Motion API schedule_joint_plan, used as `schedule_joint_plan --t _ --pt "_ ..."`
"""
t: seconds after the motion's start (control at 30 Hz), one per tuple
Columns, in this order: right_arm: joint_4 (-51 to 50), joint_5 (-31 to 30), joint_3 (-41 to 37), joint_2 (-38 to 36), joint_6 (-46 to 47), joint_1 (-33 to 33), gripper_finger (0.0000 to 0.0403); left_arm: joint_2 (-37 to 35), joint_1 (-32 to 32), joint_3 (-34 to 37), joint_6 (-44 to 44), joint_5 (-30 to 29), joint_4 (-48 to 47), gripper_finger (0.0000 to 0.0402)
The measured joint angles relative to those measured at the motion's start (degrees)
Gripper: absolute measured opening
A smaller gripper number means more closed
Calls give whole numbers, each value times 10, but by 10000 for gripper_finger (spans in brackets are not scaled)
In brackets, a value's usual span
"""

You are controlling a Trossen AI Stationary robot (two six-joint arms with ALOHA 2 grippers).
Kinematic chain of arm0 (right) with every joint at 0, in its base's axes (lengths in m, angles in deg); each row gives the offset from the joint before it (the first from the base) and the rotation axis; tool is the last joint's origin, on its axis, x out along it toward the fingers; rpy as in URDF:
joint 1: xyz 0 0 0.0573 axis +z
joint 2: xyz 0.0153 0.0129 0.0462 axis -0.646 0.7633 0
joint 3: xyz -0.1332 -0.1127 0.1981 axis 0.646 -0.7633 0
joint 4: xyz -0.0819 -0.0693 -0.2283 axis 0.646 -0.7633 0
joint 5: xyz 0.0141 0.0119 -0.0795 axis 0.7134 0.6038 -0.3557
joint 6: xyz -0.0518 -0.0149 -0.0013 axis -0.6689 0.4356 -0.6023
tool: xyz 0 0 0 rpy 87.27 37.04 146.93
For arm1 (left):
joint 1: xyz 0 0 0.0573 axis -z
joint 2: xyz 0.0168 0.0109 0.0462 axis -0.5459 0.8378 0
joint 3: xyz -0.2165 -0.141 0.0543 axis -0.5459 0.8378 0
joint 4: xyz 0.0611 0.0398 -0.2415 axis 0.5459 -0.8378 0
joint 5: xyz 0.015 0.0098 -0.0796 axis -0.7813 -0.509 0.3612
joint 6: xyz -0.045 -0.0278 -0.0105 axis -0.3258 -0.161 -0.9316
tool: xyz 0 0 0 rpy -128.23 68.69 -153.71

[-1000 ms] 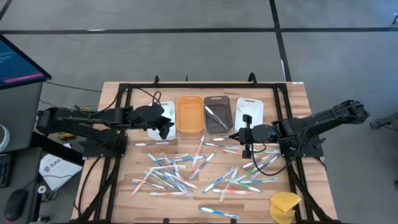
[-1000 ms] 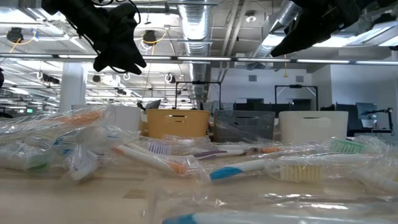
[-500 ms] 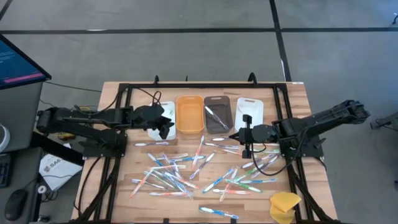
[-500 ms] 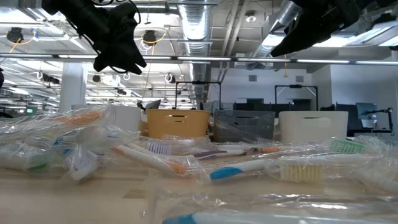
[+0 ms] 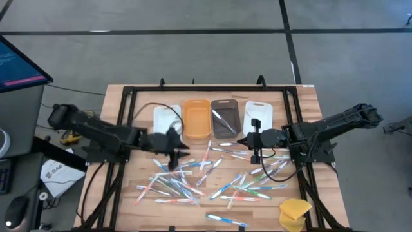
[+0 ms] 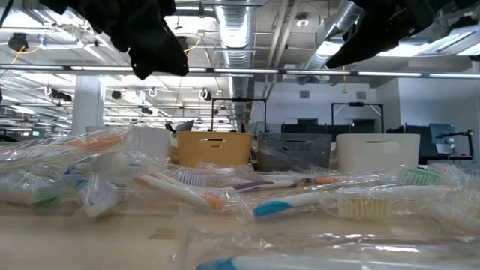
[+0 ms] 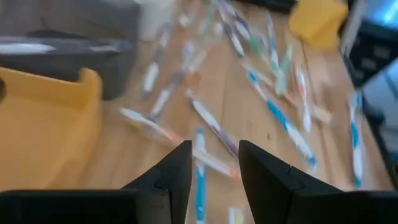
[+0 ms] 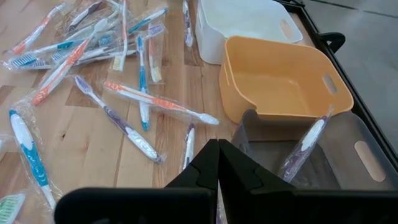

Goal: Pick & Place Toothbrushes
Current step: Put the blue toothbrush into the orange bin

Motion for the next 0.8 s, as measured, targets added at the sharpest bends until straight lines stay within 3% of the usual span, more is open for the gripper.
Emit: schedule_joint_plan --t 0.33,0.6,0.8 --pt "0 0 0 0 0 0 1 119 20 0 24 -3 21 124" --pt "-1 0 0 0 0 0 1 178 37 0 96 -1 97 124" --pt "-1 0 0 0 0 0 1 207 32 0 99 -1 104 124"
